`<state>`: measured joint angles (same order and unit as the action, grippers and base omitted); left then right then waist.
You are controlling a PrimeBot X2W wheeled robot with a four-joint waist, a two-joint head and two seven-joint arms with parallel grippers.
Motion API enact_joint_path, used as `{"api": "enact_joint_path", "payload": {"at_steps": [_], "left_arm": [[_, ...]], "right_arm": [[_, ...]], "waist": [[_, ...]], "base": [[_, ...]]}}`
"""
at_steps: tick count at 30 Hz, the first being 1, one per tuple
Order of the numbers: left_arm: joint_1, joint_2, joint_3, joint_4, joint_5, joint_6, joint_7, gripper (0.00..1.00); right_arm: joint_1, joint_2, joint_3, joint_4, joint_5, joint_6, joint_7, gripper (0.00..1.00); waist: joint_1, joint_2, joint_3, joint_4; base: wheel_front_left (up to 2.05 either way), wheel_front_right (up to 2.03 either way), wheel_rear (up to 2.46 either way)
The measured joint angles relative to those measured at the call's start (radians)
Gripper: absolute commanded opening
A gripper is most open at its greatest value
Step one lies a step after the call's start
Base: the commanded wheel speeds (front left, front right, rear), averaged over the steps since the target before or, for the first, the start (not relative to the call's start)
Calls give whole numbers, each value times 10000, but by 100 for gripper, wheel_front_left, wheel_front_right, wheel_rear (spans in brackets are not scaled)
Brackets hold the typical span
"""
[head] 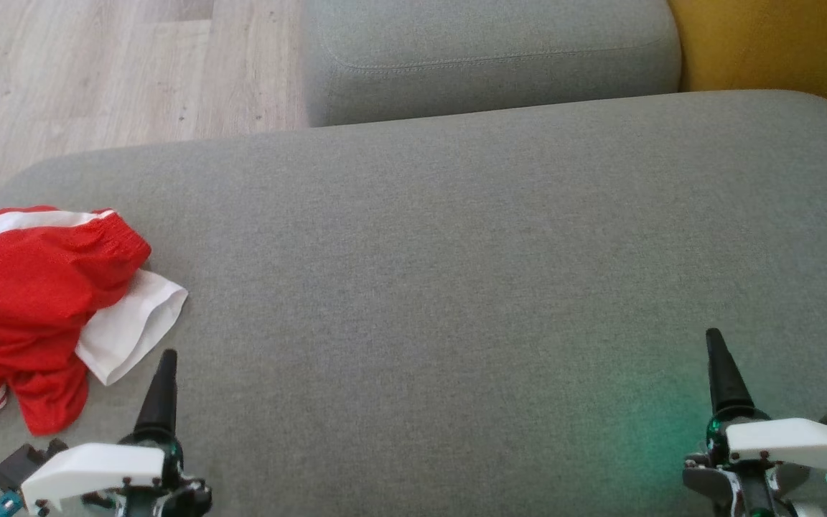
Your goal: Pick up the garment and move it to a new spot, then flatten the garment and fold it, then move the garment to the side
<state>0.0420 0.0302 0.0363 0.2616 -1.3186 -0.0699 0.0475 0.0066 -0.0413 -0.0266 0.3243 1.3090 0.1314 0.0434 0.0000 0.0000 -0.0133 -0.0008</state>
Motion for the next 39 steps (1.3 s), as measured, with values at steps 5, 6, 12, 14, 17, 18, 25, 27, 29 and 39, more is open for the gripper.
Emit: {"api": "enact_joint_path", "payload": {"at_steps": [5,6,12,14,17,18,25,27,29,39], "left_arm": [[128,19,-215,-115,608,203,-176,100],[154,19,-242,-144,719,244,-188,100],[181,79,-334,-320,1348,360,-324,100],[186,102,-405,-372,1595,437,-407,100],[229,127,-525,-483,1962,535,-456,100],[264,127,-543,-523,2082,539,-504,100],[527,155,-610,-769,2970,786,-709,100],[576,169,-629,-830,3202,803,-771,100],[583,186,-667,-884,3455,859,-840,100],[789,268,-874,-1244,4753,980,-1112,100]], "right_arm": [[2,0,198,-40,-640,0,-100,100],[3,0,226,-44,-779,0,-142,100],[12,0,347,-46,-1417,0,-276,100],[23,0,428,-54,-1672,0,-362,100],[25,0,539,-71,-2061,0,-453,100],[25,0,566,-81,-2194,0,-458,100],[26,0,836,-144,-3032,0,-681,100],[26,0,909,-146,-3285,0,-702,100],[26,0,968,-157,-3526,0,-767,100],[33,0,1264,-284,-4815,0,-1081,100]], "waist": [[0,0,-53,12],[0,0,-65,14],[0,0,-134,27],[0,0,-157,29],[0,0,-184,25],[0,0,-192,17],[0,0,-235,-57],[0,0,-247,-90],[0,0,-260,-117],[0,0,-385,-172]], "base": [[0,0,0],[0,0,0],[0,0,0],[0,0,0],[0,0,0],[0,0,0],[0,0,0],[0,0,0],[0,0,0],[0,0,0]]}}
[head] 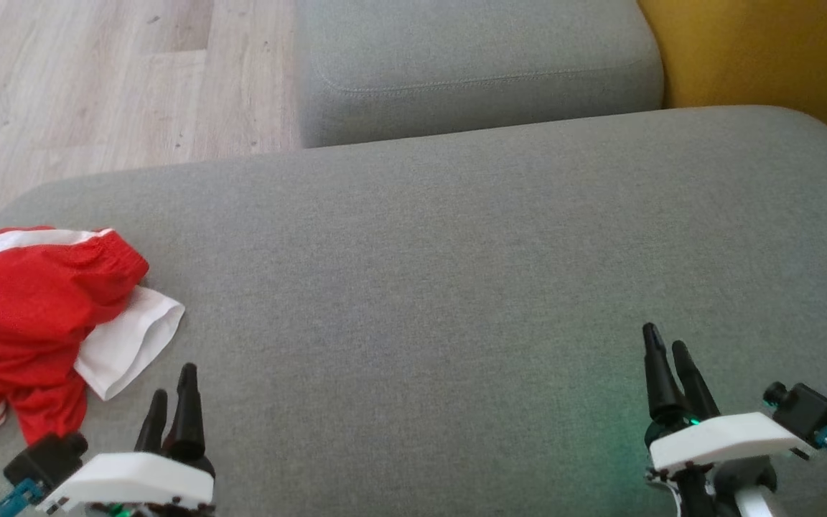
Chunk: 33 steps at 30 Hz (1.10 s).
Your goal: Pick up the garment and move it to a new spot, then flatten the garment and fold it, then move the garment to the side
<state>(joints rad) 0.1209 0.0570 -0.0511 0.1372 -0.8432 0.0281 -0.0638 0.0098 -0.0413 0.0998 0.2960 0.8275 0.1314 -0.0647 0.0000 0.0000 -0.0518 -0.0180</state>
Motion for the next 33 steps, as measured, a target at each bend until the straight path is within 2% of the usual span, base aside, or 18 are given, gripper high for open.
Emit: {"api": "enact_joint_path", "payload": {"at_steps": [16,33], "left_arm": [[394,167,-326,-529,2171,282,-512,100],[639,182,-8,-949,4192,408,-980,100]], "right_arm": [[50,-2,451,-201,-1971,0,-445,100],[282,-4,623,-309,-4242,0,-941,100]], "waist": [[0,0,-196,-33],[0,0,-346,288]], "base": [[0,0,0],[0,0,0]]}}
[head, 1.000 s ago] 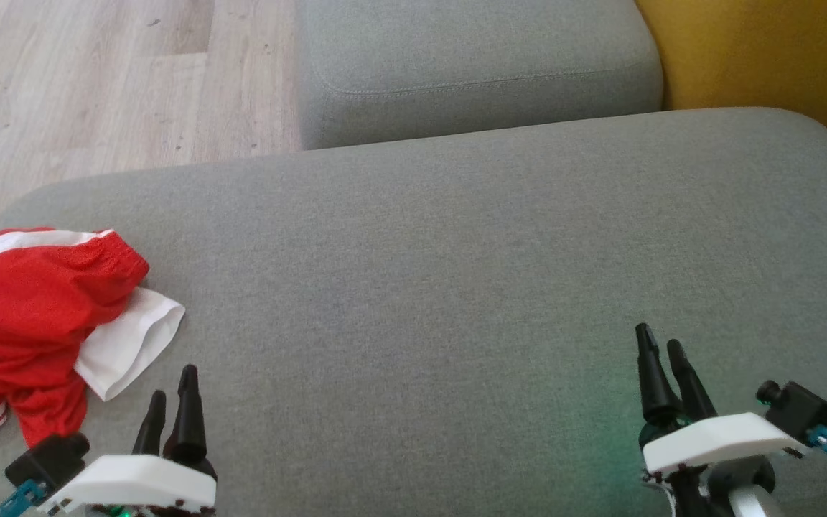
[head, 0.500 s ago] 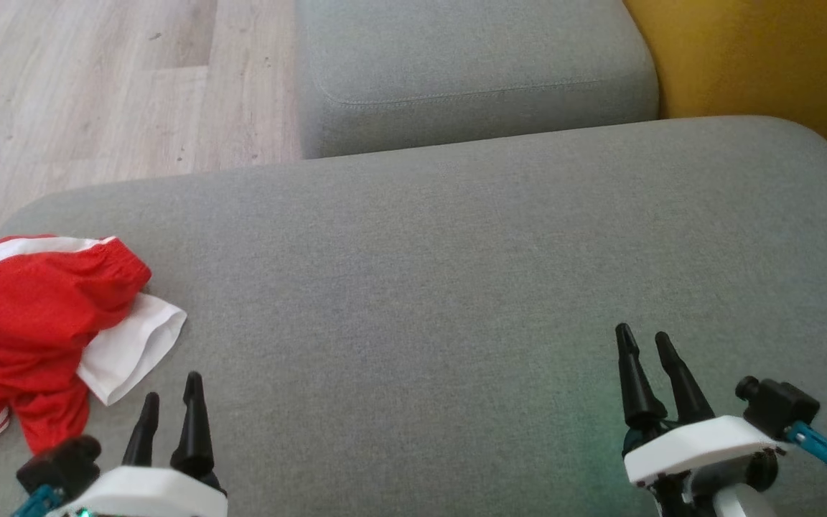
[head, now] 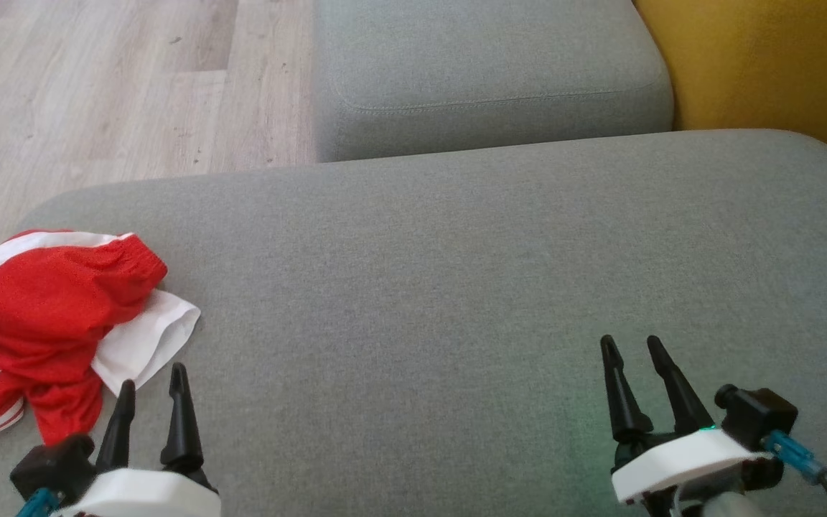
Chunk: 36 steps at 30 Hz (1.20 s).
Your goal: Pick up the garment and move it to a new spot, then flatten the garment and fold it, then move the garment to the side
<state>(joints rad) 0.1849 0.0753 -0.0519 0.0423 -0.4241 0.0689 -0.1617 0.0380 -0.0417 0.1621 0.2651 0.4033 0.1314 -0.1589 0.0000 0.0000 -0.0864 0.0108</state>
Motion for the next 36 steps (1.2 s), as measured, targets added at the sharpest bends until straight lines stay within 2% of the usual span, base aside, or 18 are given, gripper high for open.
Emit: {"api": "enact_joint_path", "payload": {"at_steps": [30,36], "left_arm": [[1213,-92,-240,-560,3875,-318,-867,100],[1212,-105,-203,-529,3950,-355,-876,100]], "right_arm": [[386,-4,322,359,-3269,0,-895,100],[395,-6,268,464,-3302,0,-917,100]], "waist": [[0,0,-389,-16],[0,0,-405,0]], "base": [[0,0,0],[0,0,0]]}}
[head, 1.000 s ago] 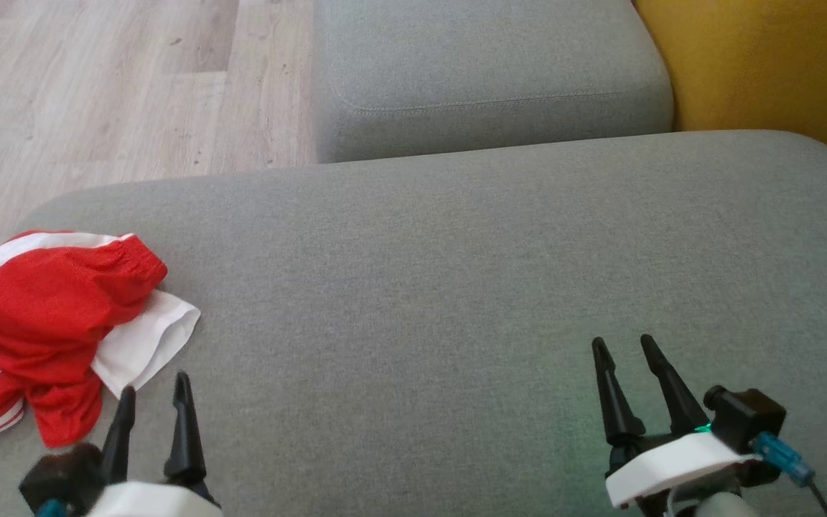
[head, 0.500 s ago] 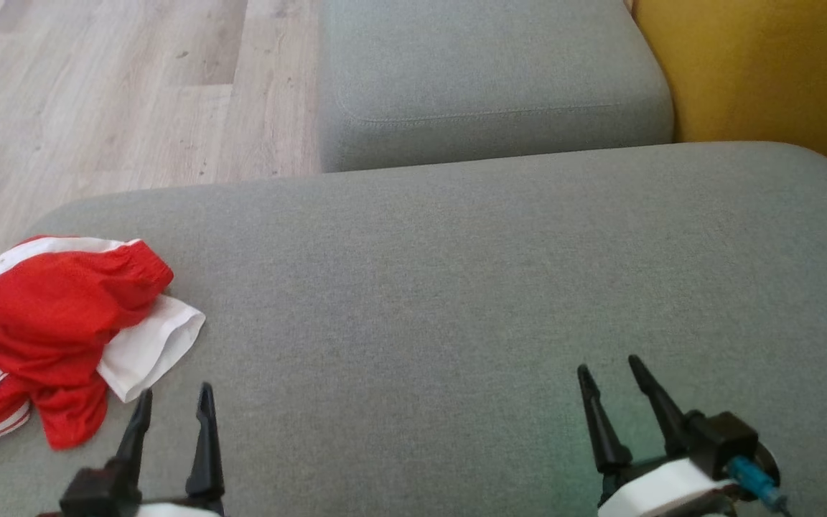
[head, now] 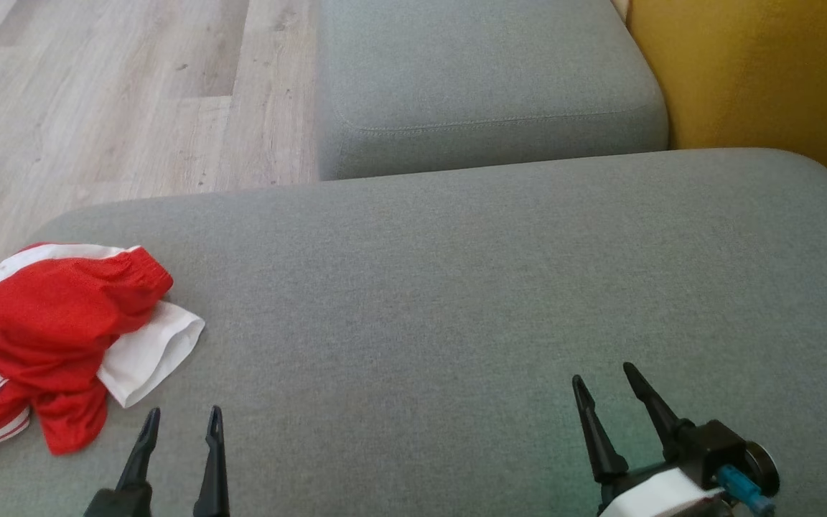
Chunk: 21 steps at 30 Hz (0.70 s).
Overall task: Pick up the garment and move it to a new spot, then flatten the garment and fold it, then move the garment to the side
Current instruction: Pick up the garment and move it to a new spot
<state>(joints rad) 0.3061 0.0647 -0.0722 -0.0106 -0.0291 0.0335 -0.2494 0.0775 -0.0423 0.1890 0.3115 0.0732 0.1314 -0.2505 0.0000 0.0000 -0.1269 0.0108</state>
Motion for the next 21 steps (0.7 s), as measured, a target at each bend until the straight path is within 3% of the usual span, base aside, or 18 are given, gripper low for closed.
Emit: {"api": "enact_joint_path", "payload": {"at_steps": [21], "left_arm": [[1,-61,226,211,0,-161,0,100]], "right_arm": [[208,0,-27,105,48,0,-2,100]], "waist": [[0,0,-38,23]], "base": [[0,0,0]]}}
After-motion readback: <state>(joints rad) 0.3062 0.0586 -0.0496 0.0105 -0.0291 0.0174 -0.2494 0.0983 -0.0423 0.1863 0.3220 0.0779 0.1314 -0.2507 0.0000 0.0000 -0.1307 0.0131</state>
